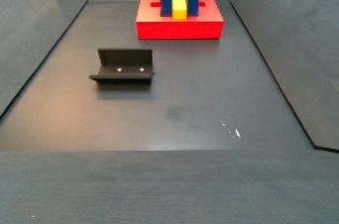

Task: Pick up the green object. Move up. Place the green object on the fixture. Regrasp the green object. Move to above the board. Insert the green object.
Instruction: Move to above the board, then insert the green object.

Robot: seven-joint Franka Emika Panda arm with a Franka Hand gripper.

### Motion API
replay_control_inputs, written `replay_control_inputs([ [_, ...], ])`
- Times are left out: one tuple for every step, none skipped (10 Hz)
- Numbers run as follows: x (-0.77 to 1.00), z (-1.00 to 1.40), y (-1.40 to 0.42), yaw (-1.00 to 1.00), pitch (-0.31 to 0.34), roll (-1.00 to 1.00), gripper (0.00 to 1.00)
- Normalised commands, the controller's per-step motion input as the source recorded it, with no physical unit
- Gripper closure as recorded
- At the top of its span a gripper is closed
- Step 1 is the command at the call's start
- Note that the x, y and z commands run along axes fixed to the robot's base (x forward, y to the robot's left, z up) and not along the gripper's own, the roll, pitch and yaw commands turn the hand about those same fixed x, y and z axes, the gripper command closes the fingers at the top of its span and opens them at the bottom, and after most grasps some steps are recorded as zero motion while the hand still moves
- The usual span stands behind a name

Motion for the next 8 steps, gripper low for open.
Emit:
replay_control_inputs([
  [-0.05,0.00,0.02,0.00,-0.041,-0.32,1.00],
  [0.14,-0.04,0.00,-0.04,0.000,-0.04,1.00],
  [0.16,-0.01,0.00,-0.01,0.000,-0.02,1.00],
  [0.26,-0.06,-0.05,-0.01,0.000,-0.03,1.00],
  [0.44,-0.19,-0.17,-0.03,-0.007,-0.09,1.00],
  [0.38,-0.28,-0.23,0.00,-0.099,-0.13,1.00],
  [0.36,-0.30,-0.22,0.00,-0.144,-0.18,1.00],
  [0.35,-0.29,-0.20,0.00,-0.179,-0.22,1.00],
])
